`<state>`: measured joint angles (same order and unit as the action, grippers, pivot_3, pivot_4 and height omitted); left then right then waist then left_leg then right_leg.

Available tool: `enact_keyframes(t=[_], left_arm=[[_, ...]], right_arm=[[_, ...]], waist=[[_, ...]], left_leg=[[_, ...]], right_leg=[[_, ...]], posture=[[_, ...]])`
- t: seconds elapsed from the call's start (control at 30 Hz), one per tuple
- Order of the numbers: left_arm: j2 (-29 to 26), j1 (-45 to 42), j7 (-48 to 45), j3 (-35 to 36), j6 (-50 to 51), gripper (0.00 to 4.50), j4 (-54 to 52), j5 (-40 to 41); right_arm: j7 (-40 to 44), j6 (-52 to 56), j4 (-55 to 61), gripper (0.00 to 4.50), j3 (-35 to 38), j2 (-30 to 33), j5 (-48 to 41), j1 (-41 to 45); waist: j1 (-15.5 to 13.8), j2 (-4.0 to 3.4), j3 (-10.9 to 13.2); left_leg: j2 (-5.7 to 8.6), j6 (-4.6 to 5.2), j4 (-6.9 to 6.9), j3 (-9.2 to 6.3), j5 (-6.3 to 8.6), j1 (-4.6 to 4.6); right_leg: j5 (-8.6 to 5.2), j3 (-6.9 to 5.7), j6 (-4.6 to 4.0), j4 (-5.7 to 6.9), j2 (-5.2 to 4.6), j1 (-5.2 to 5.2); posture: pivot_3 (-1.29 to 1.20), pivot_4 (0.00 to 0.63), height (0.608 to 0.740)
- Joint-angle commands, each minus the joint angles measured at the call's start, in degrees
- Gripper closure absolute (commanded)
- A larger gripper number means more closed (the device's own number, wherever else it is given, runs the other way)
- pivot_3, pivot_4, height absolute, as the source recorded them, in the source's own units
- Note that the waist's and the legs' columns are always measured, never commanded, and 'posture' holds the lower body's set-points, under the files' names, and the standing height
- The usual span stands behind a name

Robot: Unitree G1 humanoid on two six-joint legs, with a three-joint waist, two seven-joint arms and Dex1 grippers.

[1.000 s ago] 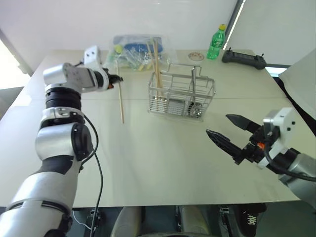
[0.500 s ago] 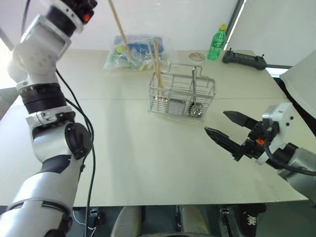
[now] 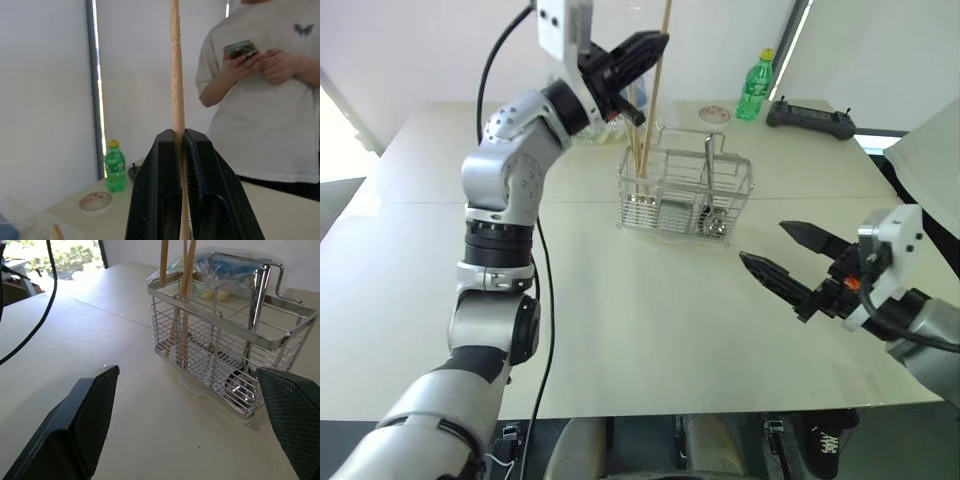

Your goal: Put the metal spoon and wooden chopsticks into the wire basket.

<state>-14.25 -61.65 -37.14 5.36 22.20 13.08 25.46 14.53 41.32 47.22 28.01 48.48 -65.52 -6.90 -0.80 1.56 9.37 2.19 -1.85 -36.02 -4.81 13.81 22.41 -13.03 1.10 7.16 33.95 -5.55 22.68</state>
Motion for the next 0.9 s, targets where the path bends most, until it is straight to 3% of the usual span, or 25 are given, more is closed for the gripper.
enact_keyframes(t=[0.03, 0.57, 0.67, 0.83, 0.9], left_arm=[[0.9, -0.3, 1.1, 0.6, -3.4, 4.45, -0.1, -0.7], [4.9, 2.5, 3.5, -0.2, -12.6, 4.45, 9.1, -4.4], [5.3, 3.6, 2.9, -0.2, -11.4, 3.39, 8.2, -3.6], [5.1, 4.2, 3.2, 1.2, -6.9, 0.82, 4.7, -0.6], [4.1, 3.9, 2.9, 2.0, -3.9, 0.11, 3.1, 1.2]], right_arm=[[-0.6, -0.8, 1.7, 0.0, 2.9, 0.5, -0.9, -0.4], [-0.8, -0.5, 0.5, 0.0, 3.3, 1.3, -2.5, 0.8], [-0.8, -0.5, 0.3, 0.0, 3.6, 1.4, -2.8, 0.9], [-1.0, -0.6, 0.2, 0.0, 3.8, 1.3, -3.0, 0.7], [-0.9, -0.6, 0.0, 0.0, 3.7, 1.3, -2.9, 0.8]], waist=[[0.0, 0.0, 0.0], [0.0, 0.0, 0.0], [0.0, 0.01, 0.0], [0.0, 0.01, 0.0], [0.0, 0.01, 0.0]], left_leg=[[0.0, 0.01, -0.02, 0.0, 0.0, 0.0], [0.02, 0.03, -0.04, -0.02, 0.01, -0.01], [0.01, 0.04, -0.03, -0.02, 0.02, 0.0], [0.01, 0.05, -0.03, -0.03, 0.02, 0.0], [0.01, 0.05, -0.04, -0.03, 0.02, 0.0]], right_leg=[[0.0, 0.0, 0.0, -0.02, 0.0, -0.02], [0.0, -0.02, 0.01, -0.04, 0.01, -0.06], [0.0, -0.02, 0.01, -0.05, 0.0, -0.05], [0.0, -0.02, 0.02, -0.05, 0.01, -0.05], [0.0, -0.02, 0.01, -0.05, 0.0, -0.06]], posture=[[0.0, 0.15, 0.726], [0.0, 0.15, 0.726], [0.0, 0.15, 0.726], [0.0, 0.15, 0.726], [0.0, 0.15, 0.726]])
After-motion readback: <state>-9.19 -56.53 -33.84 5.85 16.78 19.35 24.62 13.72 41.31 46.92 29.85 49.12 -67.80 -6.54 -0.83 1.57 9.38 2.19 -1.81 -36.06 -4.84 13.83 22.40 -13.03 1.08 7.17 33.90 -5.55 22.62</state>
